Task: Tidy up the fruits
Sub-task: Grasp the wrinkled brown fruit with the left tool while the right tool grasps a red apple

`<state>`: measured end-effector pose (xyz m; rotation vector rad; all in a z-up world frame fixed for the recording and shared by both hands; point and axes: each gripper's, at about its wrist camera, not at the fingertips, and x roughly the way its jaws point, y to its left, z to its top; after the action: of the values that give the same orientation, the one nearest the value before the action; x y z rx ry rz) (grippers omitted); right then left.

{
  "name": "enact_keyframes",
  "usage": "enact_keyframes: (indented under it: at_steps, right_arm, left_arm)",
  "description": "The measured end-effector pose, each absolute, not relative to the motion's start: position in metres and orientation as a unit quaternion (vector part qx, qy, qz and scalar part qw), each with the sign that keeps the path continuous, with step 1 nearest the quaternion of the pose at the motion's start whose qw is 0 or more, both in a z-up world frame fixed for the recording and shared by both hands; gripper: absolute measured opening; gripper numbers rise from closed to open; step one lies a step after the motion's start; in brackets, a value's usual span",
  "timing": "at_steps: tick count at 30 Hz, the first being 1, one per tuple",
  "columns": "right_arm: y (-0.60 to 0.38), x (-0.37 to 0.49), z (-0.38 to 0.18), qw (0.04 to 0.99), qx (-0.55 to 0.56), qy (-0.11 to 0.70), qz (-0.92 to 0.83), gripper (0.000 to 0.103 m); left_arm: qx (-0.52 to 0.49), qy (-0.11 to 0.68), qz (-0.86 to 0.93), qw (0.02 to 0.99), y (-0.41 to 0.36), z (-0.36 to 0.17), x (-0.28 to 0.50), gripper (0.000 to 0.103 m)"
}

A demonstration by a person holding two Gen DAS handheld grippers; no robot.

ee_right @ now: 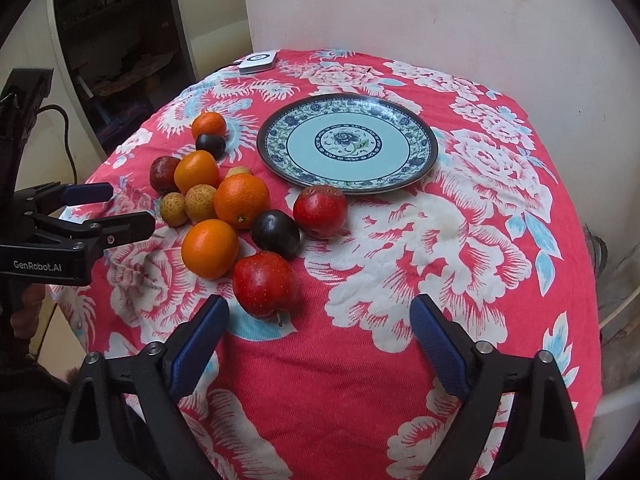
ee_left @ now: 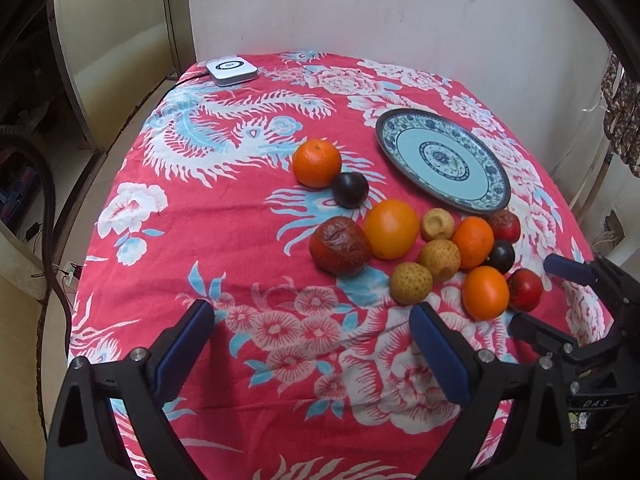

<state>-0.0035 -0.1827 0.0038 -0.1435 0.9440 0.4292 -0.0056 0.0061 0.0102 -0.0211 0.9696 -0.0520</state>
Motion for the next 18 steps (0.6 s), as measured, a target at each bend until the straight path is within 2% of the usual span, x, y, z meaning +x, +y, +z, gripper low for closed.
enact_keyframes:
  at_steps: [4,12,18]
  right_arm:
    - [-0.183,-0.003,0.003,0.864,-0.059,0.449,0.220,0.077]
    - [-0.175,-0.007,0.003,0.860,-0.067,0.444,0.241,0.056]
    - [-0.170,-0.009,0.003,0.858,-0.069,0.442,0.253,0.044]
  left_arm:
    - [-0.019,0.468,-0.018,0.883,0.010,0.013,0.000,0.093]
    - [-0.029,0.474,-0.030,0.879,0.012,0.013,0.015,0.074]
    - [-0.031,0.470,-0.051,0.881,0.010,0.015,0.021,0.061]
